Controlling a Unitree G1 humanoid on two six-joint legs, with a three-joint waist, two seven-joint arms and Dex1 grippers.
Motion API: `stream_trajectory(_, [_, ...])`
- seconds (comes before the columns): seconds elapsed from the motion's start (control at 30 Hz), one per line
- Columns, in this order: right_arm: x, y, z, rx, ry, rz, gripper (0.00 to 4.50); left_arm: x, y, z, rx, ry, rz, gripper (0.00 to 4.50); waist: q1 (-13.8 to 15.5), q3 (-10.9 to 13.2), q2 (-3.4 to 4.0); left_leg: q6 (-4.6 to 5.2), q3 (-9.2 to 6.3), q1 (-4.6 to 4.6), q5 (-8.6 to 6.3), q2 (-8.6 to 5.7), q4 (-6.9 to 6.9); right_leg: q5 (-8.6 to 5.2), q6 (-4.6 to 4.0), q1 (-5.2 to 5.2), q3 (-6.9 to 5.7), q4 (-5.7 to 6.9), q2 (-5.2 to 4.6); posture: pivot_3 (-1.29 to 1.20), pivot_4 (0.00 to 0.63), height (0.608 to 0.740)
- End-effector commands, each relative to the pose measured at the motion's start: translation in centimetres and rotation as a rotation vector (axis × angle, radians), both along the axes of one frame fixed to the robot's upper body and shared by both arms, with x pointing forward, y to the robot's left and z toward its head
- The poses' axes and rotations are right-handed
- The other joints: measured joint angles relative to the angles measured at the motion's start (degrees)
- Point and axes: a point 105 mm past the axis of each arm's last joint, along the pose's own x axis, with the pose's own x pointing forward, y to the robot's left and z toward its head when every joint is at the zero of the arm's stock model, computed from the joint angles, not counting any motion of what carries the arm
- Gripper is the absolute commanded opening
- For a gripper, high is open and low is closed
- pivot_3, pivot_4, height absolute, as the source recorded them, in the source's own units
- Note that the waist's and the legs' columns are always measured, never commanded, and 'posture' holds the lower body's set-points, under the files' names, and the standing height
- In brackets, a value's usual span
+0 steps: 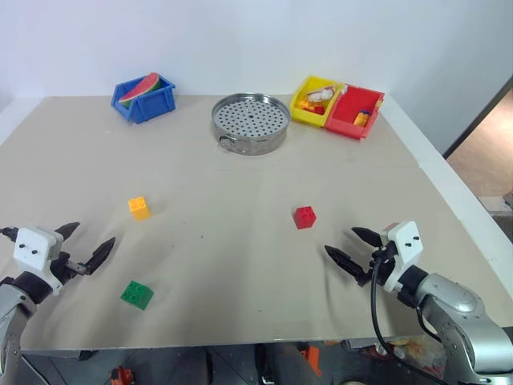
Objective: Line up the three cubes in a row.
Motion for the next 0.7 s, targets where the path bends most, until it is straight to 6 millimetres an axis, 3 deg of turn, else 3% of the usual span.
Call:
stream_trajectory(0.03, [0.1,0.1,1.2,-0.014,-0.044,0.012,4.5,0.1,-0.6,0.9,-0.025,-0.035,-0.013,4.48,0.0,0.0,0.0,0.0,0.0,0.0,0.0,0.0,0.0,0.0,0.0,0.0,0.0,0.0,0.0,0.0,0.15,0.74])
stream_trajectory(0.13, [0.1,0.3,1.3,-0.019,-0.047,0.019,4.5,0.0,-1.0,1.0,-0.097,-0.037,-0.037,4.48,0.0,0.0,-0.01,0.0,0.02,0.0,0.0,-0.01,0.0,0.01,0.01,0.01,0.02,0.0,-0.01,0.0,0.15,0.74])
stream_trajectory(0.57, [0.1,0.5,1.4,-0.052,-0.075,0.04,4.5,0.3,-2.2,1.9,-0.117,-0.066,-0.088,4.48,0.0,0.0,-0.02,0.0,0.0,0.0,0.0,0.0,0.0,0.04,0.06,0.01,0.01,0.0,0.01,0.0,0.15,0.74])
stream_trajectory(0.7, [0.9,0.4,3.9,-0.062,-0.189,-0.011,4.5,-0.4,-5.1,4.2,-0.036,-0.1,-0.286,4.48,0.0,0.0,-0.02,0.0,0.02,-0.01,0.0,-0.02,0.02,0.03,0.04,0.0,0.04,0.0,0.0,0.0,0.15,0.74])
